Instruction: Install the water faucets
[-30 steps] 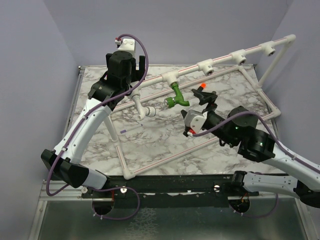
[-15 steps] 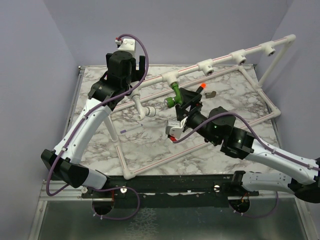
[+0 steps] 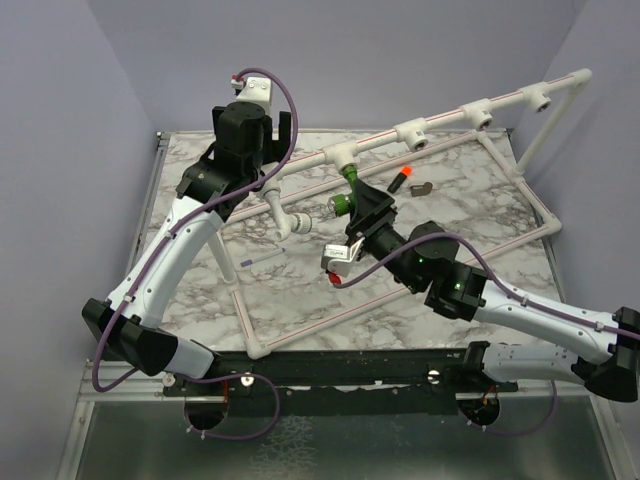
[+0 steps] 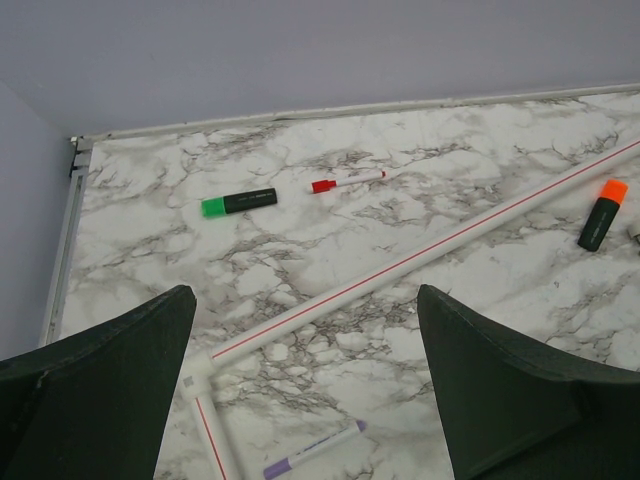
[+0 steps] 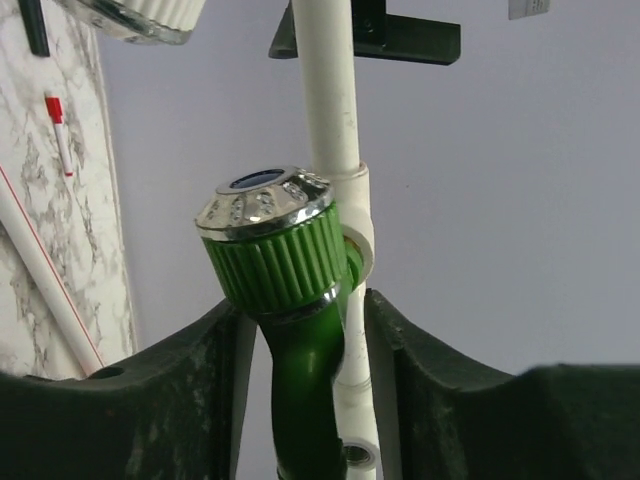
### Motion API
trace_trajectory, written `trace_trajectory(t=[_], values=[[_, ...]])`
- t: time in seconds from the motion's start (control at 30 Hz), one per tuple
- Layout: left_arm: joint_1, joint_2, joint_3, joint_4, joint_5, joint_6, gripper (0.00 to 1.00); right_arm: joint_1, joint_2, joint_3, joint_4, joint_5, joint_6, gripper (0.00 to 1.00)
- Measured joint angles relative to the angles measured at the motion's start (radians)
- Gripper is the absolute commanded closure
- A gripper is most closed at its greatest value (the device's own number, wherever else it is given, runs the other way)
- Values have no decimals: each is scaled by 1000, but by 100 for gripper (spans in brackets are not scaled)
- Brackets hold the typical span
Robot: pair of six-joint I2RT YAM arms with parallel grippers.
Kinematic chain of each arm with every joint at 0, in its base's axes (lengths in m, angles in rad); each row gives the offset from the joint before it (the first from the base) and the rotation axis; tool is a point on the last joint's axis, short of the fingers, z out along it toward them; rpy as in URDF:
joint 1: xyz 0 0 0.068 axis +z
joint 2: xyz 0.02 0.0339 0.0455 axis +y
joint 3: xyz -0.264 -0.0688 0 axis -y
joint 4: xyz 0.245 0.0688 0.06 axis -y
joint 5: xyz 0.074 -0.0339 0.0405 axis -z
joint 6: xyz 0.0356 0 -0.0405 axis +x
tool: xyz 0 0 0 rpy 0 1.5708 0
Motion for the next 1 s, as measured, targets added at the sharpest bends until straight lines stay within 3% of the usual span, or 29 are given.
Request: trace_trajectory(t=[0.07,0.17,0.2,0.4,0.53,1.0], values=[[0,0,0,0,0,1,7,3,8,-13,20,4,-5,67],[0,0,0,0,0,3,7,11,16,-29,70,19,-16,96],[0,0,0,0,-1,3,7,13,16,-31,84,23,-13,99],[-2,2,0,1,-3,5,7,35,32,-65,194,82,66,100],[-6,2,0,0,-3,6,7,46,33,-89,288,114,235,100],[-17,2,0,-13,-2,6,7,50,19,-118,476,279,1230,100]])
